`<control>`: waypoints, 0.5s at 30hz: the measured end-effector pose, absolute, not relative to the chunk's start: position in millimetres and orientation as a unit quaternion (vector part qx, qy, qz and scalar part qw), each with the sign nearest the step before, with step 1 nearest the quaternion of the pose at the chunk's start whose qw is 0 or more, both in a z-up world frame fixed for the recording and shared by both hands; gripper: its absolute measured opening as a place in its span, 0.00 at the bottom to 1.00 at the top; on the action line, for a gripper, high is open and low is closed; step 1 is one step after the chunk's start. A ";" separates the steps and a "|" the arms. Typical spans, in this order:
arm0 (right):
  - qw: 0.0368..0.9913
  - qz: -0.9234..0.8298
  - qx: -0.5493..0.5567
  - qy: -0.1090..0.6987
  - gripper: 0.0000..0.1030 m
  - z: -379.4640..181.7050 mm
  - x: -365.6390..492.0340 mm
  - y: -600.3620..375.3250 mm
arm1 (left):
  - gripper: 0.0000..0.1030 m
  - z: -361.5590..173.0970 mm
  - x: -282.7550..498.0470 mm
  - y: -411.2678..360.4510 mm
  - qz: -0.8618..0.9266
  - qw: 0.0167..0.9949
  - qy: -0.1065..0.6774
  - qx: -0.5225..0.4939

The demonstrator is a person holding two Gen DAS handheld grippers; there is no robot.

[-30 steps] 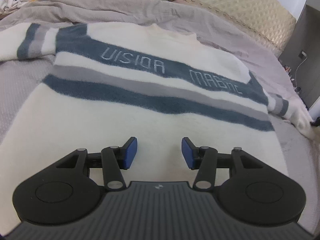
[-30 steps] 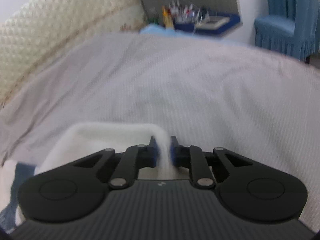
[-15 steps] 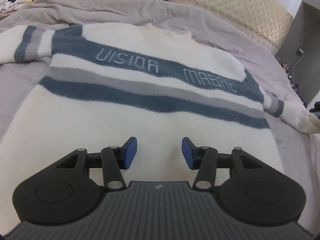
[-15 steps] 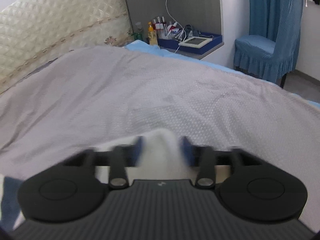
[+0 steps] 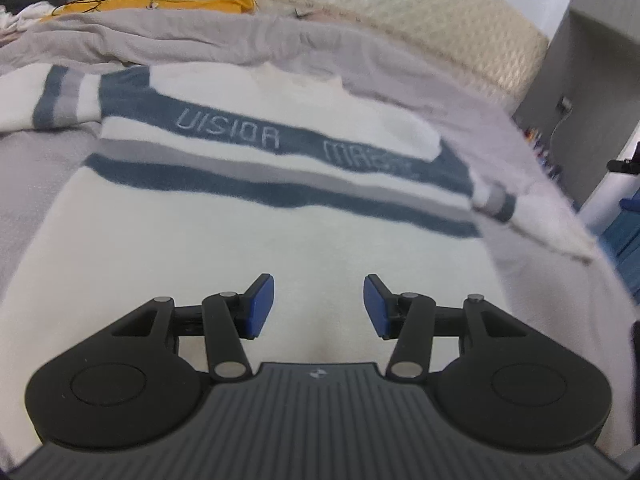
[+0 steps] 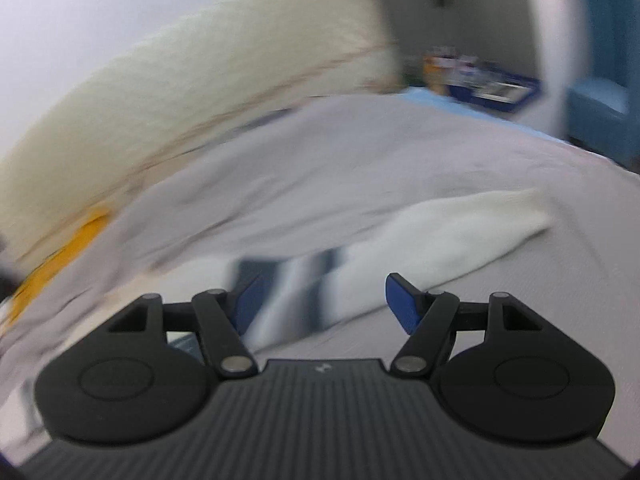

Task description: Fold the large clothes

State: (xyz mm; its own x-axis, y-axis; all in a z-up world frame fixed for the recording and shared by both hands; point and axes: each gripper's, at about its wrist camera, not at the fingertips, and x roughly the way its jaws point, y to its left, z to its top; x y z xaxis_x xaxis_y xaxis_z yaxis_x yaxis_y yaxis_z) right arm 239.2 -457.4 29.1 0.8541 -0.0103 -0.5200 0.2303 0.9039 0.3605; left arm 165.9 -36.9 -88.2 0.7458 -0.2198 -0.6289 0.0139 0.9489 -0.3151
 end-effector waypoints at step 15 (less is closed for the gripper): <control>0.832 0.043 0.310 0.458 0.68 -60.8 134.4 -339.7 | 0.55 -46.1 94.2 49.8 -0.013 0.895 0.397 -0.204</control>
